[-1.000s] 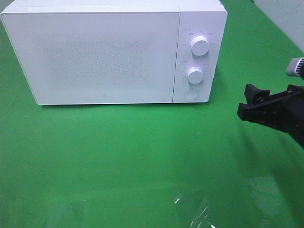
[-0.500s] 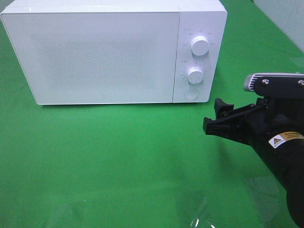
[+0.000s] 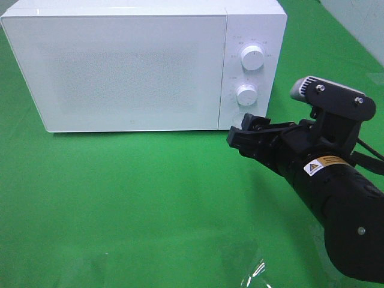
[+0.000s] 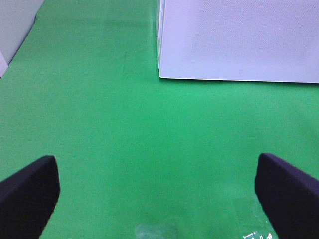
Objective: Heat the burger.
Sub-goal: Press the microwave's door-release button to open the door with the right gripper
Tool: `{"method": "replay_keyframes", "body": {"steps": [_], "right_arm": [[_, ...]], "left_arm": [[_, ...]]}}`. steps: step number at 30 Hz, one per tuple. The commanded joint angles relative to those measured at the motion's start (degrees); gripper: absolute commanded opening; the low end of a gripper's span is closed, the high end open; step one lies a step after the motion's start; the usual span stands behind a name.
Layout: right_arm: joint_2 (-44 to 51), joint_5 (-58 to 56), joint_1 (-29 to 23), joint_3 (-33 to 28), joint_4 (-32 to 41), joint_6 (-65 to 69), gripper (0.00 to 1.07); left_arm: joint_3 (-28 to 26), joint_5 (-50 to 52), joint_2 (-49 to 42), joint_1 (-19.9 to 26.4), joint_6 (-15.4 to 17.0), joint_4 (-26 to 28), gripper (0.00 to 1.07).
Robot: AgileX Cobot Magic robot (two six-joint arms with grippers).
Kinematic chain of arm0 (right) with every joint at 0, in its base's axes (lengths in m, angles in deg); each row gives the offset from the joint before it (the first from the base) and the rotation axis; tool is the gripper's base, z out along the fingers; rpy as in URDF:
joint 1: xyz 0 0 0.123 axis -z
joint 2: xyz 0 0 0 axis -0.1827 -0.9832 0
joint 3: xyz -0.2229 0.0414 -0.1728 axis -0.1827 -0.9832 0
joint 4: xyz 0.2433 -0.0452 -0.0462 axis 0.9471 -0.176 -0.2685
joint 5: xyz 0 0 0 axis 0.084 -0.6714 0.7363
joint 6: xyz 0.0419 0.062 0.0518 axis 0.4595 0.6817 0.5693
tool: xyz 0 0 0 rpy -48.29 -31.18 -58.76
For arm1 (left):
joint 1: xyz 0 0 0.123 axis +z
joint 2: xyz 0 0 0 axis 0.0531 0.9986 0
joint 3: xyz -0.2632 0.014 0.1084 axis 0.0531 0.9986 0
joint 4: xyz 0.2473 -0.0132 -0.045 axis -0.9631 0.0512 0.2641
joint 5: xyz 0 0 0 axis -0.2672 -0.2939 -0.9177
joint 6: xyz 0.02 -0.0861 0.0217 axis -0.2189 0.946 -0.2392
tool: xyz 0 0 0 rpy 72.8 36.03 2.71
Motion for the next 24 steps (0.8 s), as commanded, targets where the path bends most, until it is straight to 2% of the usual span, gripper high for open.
{"method": "replay_keyframes", "body": {"steps": [1, 3, 4, 5, 6, 7, 8, 10, 11, 12, 13, 14, 15, 17, 18, 19, 20, 21, 24], "right_arm": [[0.06, -0.74, -0.17, 0.34, -0.06, 8.77, 0.71], [0.06, -1.03, -0.17, 0.34, -0.06, 22.17, 0.67], [0.06, -1.03, -0.17, 0.34, -0.06, 22.17, 0.67], [0.06, -1.03, -0.17, 0.34, -0.29, 31.17, 0.63], [0.06, -1.03, -0.17, 0.34, -0.29, 31.17, 0.63], [0.06, -1.03, -0.17, 0.34, -0.29, 39.25, 0.58], [0.06, -1.03, -0.17, 0.34, -0.29, 39.25, 0.58], [0.06, -1.38, -0.17, 0.34, -0.52, 48.53, 0.49], [0.06, -1.38, -0.17, 0.34, -0.52, 48.53, 0.49], [0.06, -2.12, -0.17, 0.34, -0.46, 52.31, 0.43], [0.06, -2.12, -0.17, 0.34, -0.46, 52.31, 0.43], [0.06, -2.58, -0.17, 0.34, -0.46, 55.41, 0.37], [0.06, -2.58, -0.17, 0.34, -0.46, 55.41, 0.37], [0.06, -3.44, -0.11, 0.34, -0.46, 59.76, 0.24], [0.06, -3.44, -0.11, 0.34, -0.46, 59.76, 0.24], [0.06, -3.90, -0.11, 0.34, -0.46, 59.93, 0.15], [0.06, -3.90, -0.11, 0.34, -0.46, 59.93, 0.15], [0.06, -5.33, 0.06, 0.34, -0.46, 59.99, 0.05], [0.06, -5.44, 0.06, 0.34, 0.06, 59.99, 0.00]], "left_arm": [[0.23, 0.40, -0.92, -0.29, 0.34, 0.06, 0.99], [0.23, 0.40, -0.92, -0.29, 0.34, 0.06, 0.99], [0.23, 0.40, -0.92, -0.29, 0.34, 0.06, 0.99], [0.23, 0.40, -0.92, -0.29, 0.34, 0.06, 0.99], [0.23, 0.40, -0.92, -0.29, 0.34, 0.06, 0.99], [0.23, 0.40, -0.92, -0.29, 0.34, 0.06, 0.99], [0.23, 0.40, -0.92, -0.29, 0.34, 0.06, 0.99], [0.23, 0.40, -0.92, -0.29, 0.34, 0.06, 0.99], [0.23, 0.40, -0.92, -0.29, 0.34, 0.06, 0.99], [0.23, 0.40, -0.92, -0.29, 0.34, 0.06, 0.99], [0.23, 0.40, -0.92, -0.29, 0.34, 0.06, 0.99], [0.23, 0.40, -0.92, -0.29, 0.34, 0.06, 0.99], [0.23, 0.40, -0.92, -0.29, 0.34, 0.06, 0.99], [0.23, 0.40, -0.92, -0.29, 0.34, 0.06, 0.99], [0.23, 0.40, -0.92, -0.29, 0.34, 0.06, 0.99], [0.23, 0.40, -0.92, -0.29, 0.34, 0.06, 0.99], [0.23, 0.40, -0.92, -0.29, 0.34, 0.06, 0.99], [0.23, 0.40, -0.92, -0.29, 0.34, 0.06, 0.99], [0.23, 0.40, -0.92, -0.29, 0.34, 0.06, 0.99]]}}
